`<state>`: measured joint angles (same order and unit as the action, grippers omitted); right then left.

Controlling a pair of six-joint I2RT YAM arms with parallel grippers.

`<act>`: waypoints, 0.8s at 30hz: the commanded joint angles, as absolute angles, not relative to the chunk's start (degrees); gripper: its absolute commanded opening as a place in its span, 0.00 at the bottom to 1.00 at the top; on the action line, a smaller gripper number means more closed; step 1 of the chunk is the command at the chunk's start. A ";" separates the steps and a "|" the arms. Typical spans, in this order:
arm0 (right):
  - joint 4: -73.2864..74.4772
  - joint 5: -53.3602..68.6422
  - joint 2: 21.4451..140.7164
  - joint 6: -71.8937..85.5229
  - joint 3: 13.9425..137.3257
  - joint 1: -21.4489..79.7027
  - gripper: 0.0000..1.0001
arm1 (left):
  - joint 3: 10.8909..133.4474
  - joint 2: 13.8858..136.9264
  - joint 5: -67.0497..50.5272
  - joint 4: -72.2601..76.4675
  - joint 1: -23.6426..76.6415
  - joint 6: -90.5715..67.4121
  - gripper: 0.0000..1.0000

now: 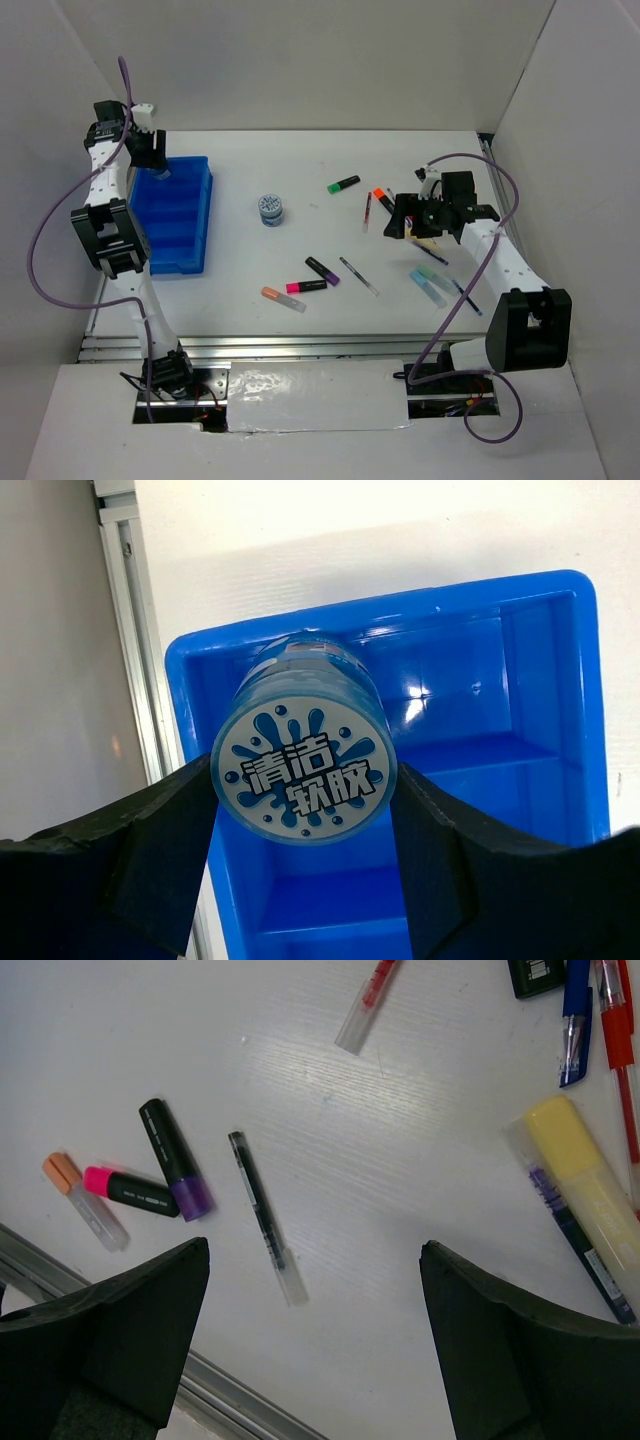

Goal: Sort the stationery into containers
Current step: Place the stationery in the storage box.

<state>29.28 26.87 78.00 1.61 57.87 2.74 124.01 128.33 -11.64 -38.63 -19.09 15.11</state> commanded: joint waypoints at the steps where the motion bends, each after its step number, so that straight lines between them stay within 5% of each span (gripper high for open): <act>1: 30.15 26.46 78.31 0.79 59.94 3.16 0.92 | 125.51 128.76 -11.25 -34.72 -19.25 16.70 0.24; 24: 30.41 26.28 79.10 0.79 60.21 3.25 0.92 | 121.90 128.93 -7.13 -33.66 -19.78 16.00 0.29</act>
<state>29.65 26.35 79.24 1.41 58.08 2.76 119.66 128.55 -9.19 -36.53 -19.35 15.20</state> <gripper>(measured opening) 0.917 0.762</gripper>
